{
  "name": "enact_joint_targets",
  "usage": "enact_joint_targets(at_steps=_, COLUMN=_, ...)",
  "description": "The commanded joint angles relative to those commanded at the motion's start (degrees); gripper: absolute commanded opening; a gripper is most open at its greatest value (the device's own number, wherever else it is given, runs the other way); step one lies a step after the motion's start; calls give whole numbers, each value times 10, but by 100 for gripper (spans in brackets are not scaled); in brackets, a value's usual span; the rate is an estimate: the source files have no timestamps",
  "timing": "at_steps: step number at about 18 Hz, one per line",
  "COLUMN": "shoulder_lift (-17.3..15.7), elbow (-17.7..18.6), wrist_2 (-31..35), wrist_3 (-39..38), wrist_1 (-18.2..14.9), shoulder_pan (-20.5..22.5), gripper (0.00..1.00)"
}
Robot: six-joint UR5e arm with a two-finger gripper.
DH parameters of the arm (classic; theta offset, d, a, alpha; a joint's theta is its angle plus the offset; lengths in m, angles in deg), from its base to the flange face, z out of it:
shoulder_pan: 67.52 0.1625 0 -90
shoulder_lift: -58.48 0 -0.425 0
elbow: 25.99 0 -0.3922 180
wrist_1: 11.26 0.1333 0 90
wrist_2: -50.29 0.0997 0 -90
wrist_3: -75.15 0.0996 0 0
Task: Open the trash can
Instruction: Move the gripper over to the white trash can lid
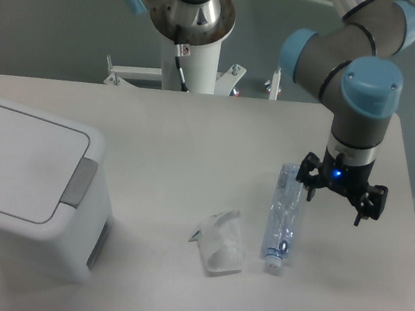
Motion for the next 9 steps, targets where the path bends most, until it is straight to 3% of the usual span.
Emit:
enact_joint_targets(at_steps=6, shoulder_lift=2, elbow=-73, wrist_2=-26, wrist_3=-85, wrist_1=-90, shoulder_pan=-40, gripper=100)
enact_joint_targets(at_steps=9, shoulder_lift=6, elbow=-110, wrist_2=-55, wrist_3=-148, wrist_1=-114, shoulder_pan=-59, gripper=100)
